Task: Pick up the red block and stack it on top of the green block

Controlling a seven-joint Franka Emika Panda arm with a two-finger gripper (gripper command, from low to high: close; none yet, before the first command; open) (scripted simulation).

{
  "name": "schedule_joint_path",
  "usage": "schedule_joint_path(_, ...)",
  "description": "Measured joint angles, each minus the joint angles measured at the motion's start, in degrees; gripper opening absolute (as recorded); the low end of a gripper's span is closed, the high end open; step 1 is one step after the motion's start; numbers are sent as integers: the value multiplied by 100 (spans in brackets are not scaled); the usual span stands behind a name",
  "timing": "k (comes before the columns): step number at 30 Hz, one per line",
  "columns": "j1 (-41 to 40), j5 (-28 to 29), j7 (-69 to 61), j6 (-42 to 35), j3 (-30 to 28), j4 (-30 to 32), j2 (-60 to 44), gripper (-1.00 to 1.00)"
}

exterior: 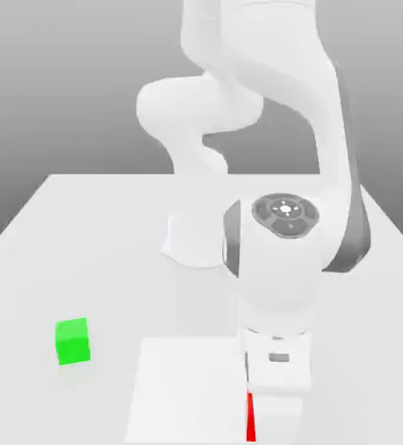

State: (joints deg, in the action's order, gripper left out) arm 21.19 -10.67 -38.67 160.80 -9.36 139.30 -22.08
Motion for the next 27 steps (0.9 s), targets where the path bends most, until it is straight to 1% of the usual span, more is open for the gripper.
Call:
schedule_joint_path(3, -13, -8, -10, 23, 16, -5, -33, -100)
schedule_joint_path(7, 155, 336, 244, -537, -221, 113, 660, -100)
schedule_joint_path(9, 61, 549, 200, -752, -417, 241, 1015, -100)
schedule_joint_path(13, -463, 1009, -295, -909, -1001, 628, 1614, -100)
schedule_joint_path(15, -929, 1229, -576, -951, -1273, 837, 1890, -100)
schedule_joint_path(20, -1943, 1669, -1366, -971, -1678, 1393, 2495, -100)
schedule_joint_path(24, -2412, 1881, -2080, -895, -2086, 1864, 2891, -100)
schedule_joint_path(27, -2422, 1713, -2377, -780, -2206, 1928, 2838, -100)
